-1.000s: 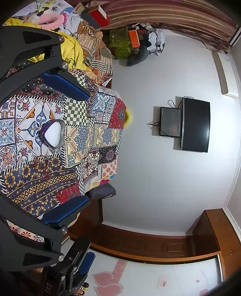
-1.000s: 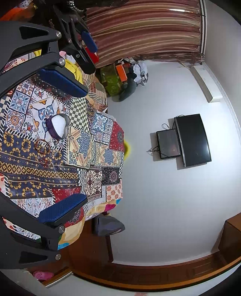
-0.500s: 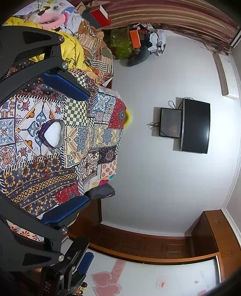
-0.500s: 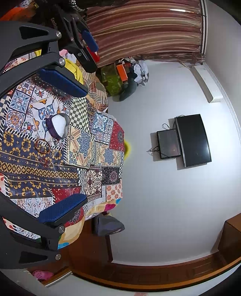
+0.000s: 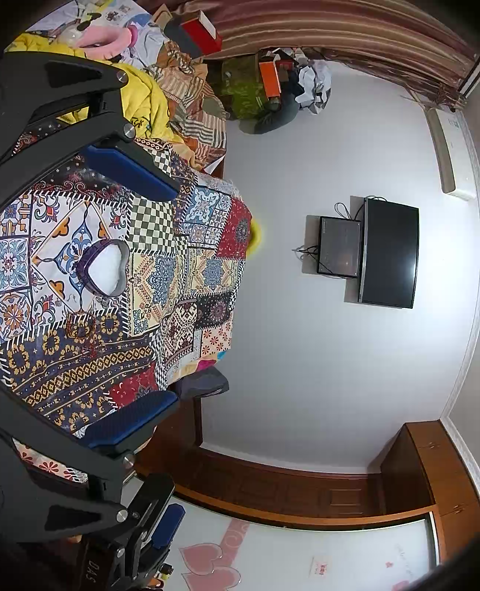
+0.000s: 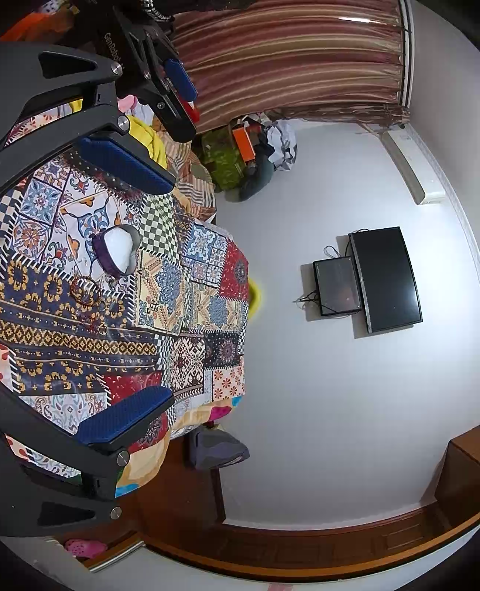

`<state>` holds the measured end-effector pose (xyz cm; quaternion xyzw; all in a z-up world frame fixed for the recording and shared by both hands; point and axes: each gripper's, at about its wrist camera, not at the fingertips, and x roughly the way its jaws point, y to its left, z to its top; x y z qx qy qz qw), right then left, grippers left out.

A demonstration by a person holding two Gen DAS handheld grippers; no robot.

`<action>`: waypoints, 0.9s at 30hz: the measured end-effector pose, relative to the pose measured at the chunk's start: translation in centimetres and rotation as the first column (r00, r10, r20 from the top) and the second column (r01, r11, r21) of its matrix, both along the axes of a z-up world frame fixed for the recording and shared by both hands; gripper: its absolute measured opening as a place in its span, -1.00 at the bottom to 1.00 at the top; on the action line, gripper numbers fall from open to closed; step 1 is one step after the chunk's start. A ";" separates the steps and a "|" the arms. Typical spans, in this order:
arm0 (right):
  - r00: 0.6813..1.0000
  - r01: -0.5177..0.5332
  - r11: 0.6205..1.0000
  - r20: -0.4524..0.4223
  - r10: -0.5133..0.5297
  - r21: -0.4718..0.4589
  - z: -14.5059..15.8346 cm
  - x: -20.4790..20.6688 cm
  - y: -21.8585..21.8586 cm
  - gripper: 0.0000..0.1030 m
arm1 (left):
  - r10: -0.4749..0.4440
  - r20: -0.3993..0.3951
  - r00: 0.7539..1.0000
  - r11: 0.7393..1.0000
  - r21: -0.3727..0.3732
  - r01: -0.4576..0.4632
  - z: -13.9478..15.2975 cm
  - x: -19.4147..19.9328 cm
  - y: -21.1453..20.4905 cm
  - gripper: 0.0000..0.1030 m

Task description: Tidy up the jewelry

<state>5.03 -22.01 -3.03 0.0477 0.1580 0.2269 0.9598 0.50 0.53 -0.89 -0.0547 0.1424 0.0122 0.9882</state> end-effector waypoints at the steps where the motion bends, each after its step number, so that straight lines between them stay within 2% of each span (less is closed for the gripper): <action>1: 1.000 0.000 1.000 0.000 0.000 0.000 0.0 0.0 0.0 1.00 | 0.000 0.000 1.000 1.000 0.000 0.000 0.0 0.0 0.0 0.99; 27: 1.000 0.001 1.000 -0.004 -0.001 -0.011 -0.1 0.3 0.4 1.00 | -0.005 0.016 1.000 1.000 0.009 0.005 0.2 -0.5 -0.1 0.99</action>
